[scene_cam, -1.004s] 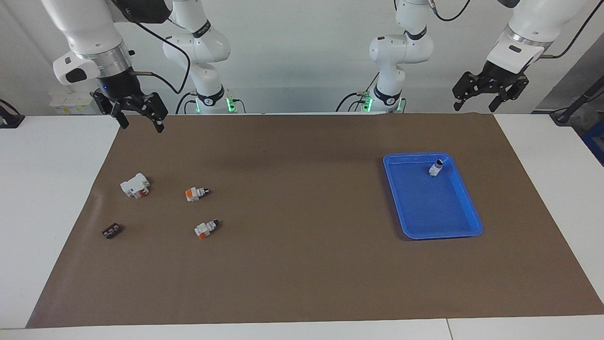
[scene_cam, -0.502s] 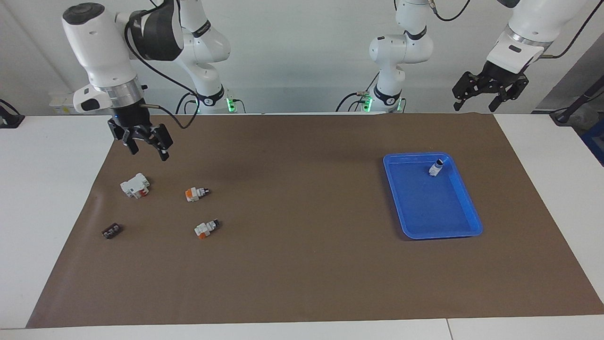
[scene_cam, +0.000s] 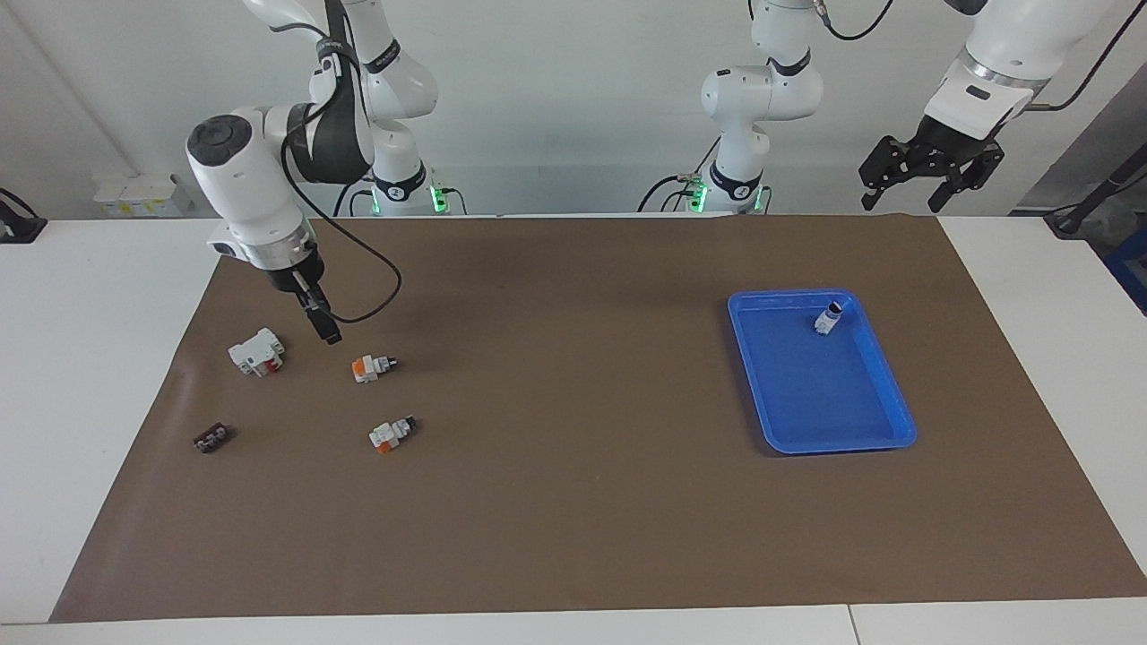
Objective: Turn and place switch with both arms
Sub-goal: 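Reach the right gripper down and grasp the orange-topped switch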
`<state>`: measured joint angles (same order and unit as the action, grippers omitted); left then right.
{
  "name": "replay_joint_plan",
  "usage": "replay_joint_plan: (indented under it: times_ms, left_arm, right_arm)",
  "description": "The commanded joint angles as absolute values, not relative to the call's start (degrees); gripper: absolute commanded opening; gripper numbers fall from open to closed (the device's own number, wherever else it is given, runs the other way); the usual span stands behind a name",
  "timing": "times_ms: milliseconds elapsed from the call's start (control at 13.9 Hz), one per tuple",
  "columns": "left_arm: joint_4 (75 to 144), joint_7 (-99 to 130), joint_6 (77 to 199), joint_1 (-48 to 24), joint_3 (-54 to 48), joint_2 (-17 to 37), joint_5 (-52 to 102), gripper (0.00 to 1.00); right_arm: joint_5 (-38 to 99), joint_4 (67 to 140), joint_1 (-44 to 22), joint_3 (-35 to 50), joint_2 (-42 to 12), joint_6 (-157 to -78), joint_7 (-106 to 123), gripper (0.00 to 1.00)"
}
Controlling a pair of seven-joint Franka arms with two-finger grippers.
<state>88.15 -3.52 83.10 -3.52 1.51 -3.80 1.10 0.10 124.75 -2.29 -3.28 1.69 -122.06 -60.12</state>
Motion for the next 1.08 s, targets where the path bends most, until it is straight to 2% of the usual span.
replay_joint_plan:
  times_ms: [0,502,860,932,1004]
  left_arm:
    - [89.6,-3.0,82.7,-3.3,1.1,-5.2,0.5,1.00]
    - [89.6,-3.0,82.7,-3.2,1.1,-5.2,0.5,1.00]
    - [89.6,-3.0,82.7,-3.2,1.1,-5.2,0.5,1.00]
    - [89.6,-3.0,82.7,-3.3,1.1,-5.2,0.5,1.00]
    - [89.6,-3.0,82.7,-3.2,1.1,-5.2,0.5,1.00]
  right_arm:
    - [1.2,132.0,-1.4,-2.8,1.5,-129.7,-61.3,1.00]
    - [6.7,133.6,-2.5,-2.6,-5.7,-143.2,-65.8,1.00]
    - [6.8,133.7,-3.9,-2.6,-7.6,-145.0,-66.2,0.98]
    - [6.9,133.7,-4.0,-2.6,-7.6,-144.9,-66.4,0.82]
    - [6.9,133.7,-4.0,-2.6,-7.6,-144.8,-66.4,0.62]
